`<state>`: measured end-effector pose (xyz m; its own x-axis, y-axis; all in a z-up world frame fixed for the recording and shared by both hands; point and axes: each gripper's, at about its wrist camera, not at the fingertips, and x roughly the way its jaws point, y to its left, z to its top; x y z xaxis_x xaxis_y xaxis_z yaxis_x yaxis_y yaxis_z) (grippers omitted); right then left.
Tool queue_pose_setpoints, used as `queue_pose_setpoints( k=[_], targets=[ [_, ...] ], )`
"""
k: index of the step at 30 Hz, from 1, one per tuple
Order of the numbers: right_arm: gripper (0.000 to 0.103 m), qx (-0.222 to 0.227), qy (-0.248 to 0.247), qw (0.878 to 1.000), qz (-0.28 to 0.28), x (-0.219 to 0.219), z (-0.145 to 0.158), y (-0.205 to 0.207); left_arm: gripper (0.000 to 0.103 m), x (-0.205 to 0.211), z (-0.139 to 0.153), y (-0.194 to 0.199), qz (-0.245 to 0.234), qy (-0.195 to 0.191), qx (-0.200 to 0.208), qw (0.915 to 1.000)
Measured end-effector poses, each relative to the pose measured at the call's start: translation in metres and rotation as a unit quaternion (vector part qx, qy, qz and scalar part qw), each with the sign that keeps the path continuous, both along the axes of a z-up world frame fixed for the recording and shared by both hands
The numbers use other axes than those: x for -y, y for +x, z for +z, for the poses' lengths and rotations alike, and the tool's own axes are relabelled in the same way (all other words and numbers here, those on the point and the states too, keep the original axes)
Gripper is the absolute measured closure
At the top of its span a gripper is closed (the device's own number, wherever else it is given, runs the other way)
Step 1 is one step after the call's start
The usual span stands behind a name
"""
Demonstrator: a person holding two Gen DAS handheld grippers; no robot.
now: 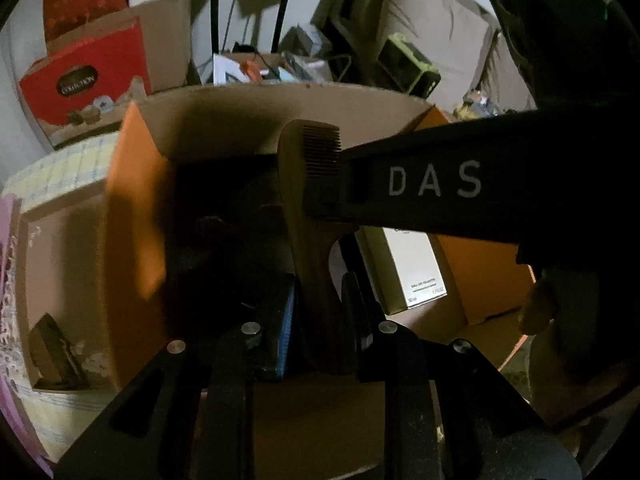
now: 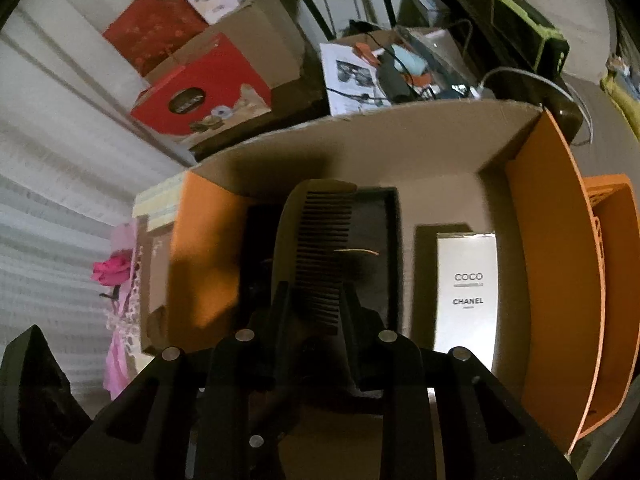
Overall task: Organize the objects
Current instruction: 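Carry the wooden comb into the orange box and open the right tool, then move the left tool back toward the brown box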
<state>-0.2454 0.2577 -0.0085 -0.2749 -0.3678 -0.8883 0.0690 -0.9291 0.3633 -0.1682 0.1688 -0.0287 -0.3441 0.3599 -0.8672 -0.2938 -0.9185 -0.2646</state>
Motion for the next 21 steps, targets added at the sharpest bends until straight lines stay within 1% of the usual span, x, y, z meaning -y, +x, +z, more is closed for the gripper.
queue_pose_setpoints(
  k=[2, 8, 14, 17, 18, 20, 21],
  targets=[
    [0.078, 0.009, -0.002, 1.0, 0.0, -0.004, -0.009, -0.002, 0.082, -0.004, -0.007, -0.002, -0.001, -0.005, 0.012, 0.9999],
    [0.077, 0.026, -0.003, 1.0, 0.004, -0.008, -0.027, -0.004, 0.082, -0.011, -0.023, 0.0, -0.003, -0.025, 0.029, 0.9993],
    [0.076, 0.036, 0.011, 0.999, 0.012, -0.009, -0.039, -0.001, 0.082, -0.016, -0.032, 0.006, -0.007, -0.033, 0.04, 0.9986],
    [0.075, 0.031, 0.016, 0.999, 0.013, -0.009, -0.039, 0.0, 0.081, -0.014, -0.031, 0.008, -0.002, -0.027, 0.04, 0.9988],
    [0.075, 0.028, 0.015, 0.999, 0.012, -0.009, -0.039, 0.0, 0.08, -0.012, -0.03, 0.008, 0.001, -0.021, 0.04, 0.999],
    [0.075, 0.019, 0.014, 1.0, 0.009, -0.011, -0.035, 0.001, 0.067, -0.008, -0.027, 0.01, 0.009, -0.012, 0.041, 0.999],
    [0.075, 0.015, 0.017, 1.0, 0.005, -0.012, -0.033, 0.001, 0.064, -0.005, -0.023, 0.011, 0.012, -0.01, 0.037, 0.9992]
  ],
)
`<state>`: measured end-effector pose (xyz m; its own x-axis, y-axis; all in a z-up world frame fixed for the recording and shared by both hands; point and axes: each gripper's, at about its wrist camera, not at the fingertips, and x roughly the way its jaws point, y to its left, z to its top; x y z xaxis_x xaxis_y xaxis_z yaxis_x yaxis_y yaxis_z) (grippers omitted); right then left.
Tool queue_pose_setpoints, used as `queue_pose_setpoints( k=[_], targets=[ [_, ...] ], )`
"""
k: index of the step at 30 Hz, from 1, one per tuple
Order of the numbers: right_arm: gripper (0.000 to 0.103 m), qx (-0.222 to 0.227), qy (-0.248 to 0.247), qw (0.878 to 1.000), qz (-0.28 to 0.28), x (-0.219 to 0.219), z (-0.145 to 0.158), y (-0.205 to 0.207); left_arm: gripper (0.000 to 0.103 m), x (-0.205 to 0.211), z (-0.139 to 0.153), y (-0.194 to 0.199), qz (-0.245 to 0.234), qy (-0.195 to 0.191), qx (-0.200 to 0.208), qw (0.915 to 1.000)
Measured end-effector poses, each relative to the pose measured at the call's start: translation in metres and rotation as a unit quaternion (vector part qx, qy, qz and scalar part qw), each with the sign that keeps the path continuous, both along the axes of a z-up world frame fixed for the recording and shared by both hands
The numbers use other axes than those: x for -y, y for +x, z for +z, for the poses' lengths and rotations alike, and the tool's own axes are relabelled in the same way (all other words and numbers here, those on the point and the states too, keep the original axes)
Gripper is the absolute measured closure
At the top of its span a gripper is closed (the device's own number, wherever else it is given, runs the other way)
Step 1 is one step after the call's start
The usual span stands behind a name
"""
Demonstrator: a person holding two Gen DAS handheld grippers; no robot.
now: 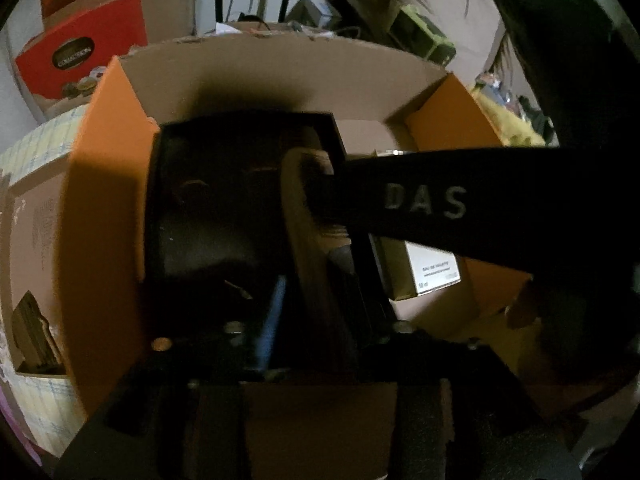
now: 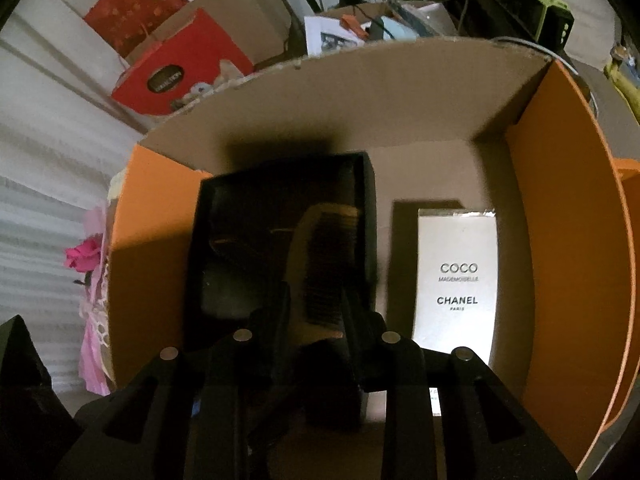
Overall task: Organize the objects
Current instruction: 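Move the left tool back toward the brown box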
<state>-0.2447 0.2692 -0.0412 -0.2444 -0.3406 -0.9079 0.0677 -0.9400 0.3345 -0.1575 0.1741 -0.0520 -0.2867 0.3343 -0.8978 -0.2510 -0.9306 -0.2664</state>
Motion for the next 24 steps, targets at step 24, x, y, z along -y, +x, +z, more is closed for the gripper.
queue_pose_setpoints(
  k=[24],
  targets=[
    [0.07, 0.015, 0.08, 0.995, 0.061, 0.047, -0.008, 0.034, 0.051, 0.101, 0.065, 0.014, 0.05, 0.003, -0.085, 0.9951]
  ],
)
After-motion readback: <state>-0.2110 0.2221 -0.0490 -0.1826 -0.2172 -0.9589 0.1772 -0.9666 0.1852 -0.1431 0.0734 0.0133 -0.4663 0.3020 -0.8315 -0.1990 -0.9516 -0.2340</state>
